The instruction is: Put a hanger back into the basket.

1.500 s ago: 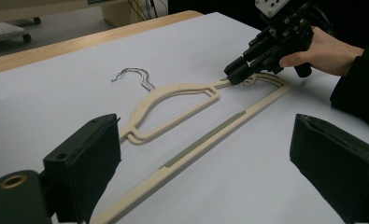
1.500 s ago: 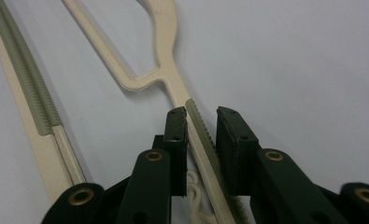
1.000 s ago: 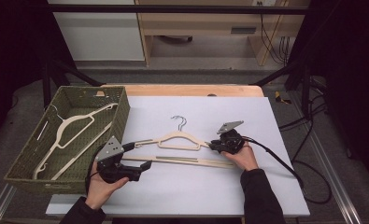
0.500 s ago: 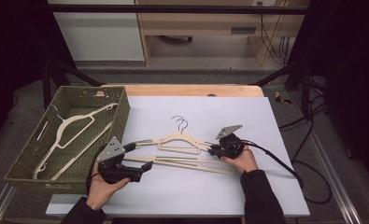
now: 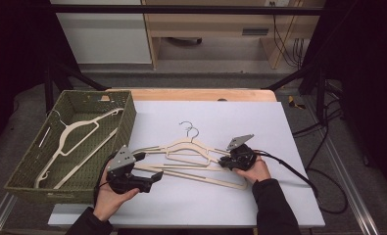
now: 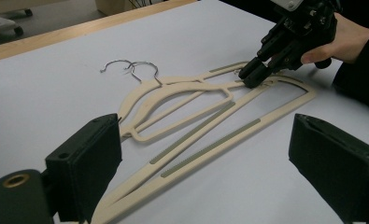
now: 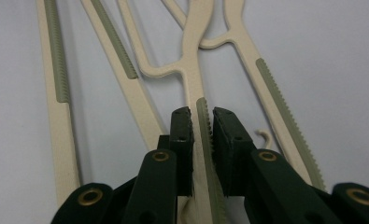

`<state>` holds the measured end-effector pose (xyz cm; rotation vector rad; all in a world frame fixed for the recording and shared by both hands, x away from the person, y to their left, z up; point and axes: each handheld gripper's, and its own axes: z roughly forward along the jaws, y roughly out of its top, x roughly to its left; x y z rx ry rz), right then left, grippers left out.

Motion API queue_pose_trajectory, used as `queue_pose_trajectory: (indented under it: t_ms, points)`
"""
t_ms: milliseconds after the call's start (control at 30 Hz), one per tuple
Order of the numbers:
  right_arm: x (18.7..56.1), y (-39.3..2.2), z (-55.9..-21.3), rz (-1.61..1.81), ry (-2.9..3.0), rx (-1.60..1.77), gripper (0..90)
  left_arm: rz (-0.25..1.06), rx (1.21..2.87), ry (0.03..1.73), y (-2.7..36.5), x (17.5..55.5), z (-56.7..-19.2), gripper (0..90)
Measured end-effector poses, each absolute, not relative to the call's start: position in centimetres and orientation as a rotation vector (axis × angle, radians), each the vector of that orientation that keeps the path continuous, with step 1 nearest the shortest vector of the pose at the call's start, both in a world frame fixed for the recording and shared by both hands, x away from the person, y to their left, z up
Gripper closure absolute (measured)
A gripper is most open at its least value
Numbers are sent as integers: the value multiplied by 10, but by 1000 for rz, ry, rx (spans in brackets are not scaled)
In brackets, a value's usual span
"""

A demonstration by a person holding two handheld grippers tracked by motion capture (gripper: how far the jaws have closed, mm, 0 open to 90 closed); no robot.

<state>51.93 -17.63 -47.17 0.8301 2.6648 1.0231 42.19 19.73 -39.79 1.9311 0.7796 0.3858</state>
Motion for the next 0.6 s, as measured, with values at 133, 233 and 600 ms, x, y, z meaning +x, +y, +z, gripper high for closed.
queue_pose_trajectory:
  t_ms: [133,233,600]
  points:
    - [517,-178,-474,1038,2648,839,728,380,1945,776,194,422,-400,95]
    - [515,-175,-474,1007,2639,807,751,373,1955,778,192,423,-402,95]
    - [516,-180,-466,1035,2631,739,800,356,2015,794,173,445,-406,105]
